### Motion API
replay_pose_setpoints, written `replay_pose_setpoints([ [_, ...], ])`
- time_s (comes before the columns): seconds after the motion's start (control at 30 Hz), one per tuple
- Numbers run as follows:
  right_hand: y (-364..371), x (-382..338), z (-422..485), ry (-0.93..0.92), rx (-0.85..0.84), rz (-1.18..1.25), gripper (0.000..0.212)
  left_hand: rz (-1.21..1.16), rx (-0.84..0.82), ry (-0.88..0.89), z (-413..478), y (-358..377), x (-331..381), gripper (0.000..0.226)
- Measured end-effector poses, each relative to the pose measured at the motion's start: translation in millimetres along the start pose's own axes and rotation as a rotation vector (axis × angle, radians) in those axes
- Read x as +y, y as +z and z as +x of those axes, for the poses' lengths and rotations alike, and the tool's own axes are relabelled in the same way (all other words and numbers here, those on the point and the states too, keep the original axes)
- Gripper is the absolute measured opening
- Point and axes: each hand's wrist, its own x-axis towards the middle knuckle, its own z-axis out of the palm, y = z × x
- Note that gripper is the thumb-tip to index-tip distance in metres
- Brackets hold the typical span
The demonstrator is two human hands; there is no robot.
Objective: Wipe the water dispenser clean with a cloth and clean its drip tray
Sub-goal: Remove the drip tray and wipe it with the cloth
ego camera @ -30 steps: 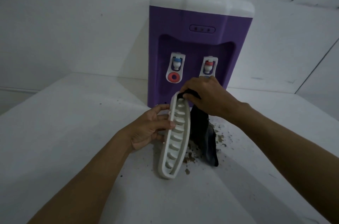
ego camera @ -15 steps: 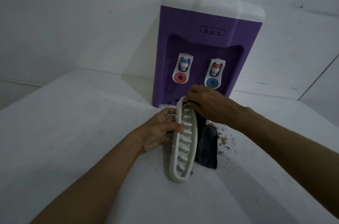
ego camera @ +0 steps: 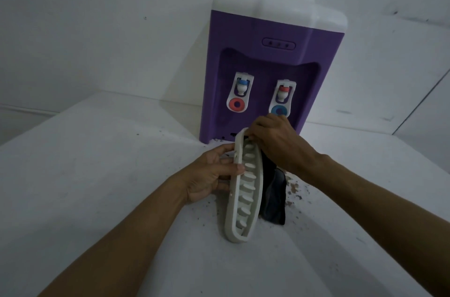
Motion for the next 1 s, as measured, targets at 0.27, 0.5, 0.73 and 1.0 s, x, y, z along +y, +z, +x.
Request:
replay_pose_setpoints([
  [0.27, -10.2, -7.9, 2.5, 0.043, 0.021, 0.318, 0.016, -0.019, -0.007, 0.019, -0.3, -1.0, -3.1, 0.058],
  [0.5, -10.4, -7.5, -1.9, 0.325, -0.002, 0.580, 0.016, -0.061, 0.007, 0.029, 1.9, 1.1, -1.4, 0.059],
  [0.73, -3.8, -9.9, 4.8, 0.535, -0.053, 0.617, 0.021, -0.068, 0.096, 0.053, 3.5, -2.3, -0.4, 0.061],
  [1.0, 13.0, -12.1, -14.5, 0.353, 0.000, 0.458, 0.029, -0.045, 0.127, 0.070, 0.6, -6.4, 5.0, 0.059],
])
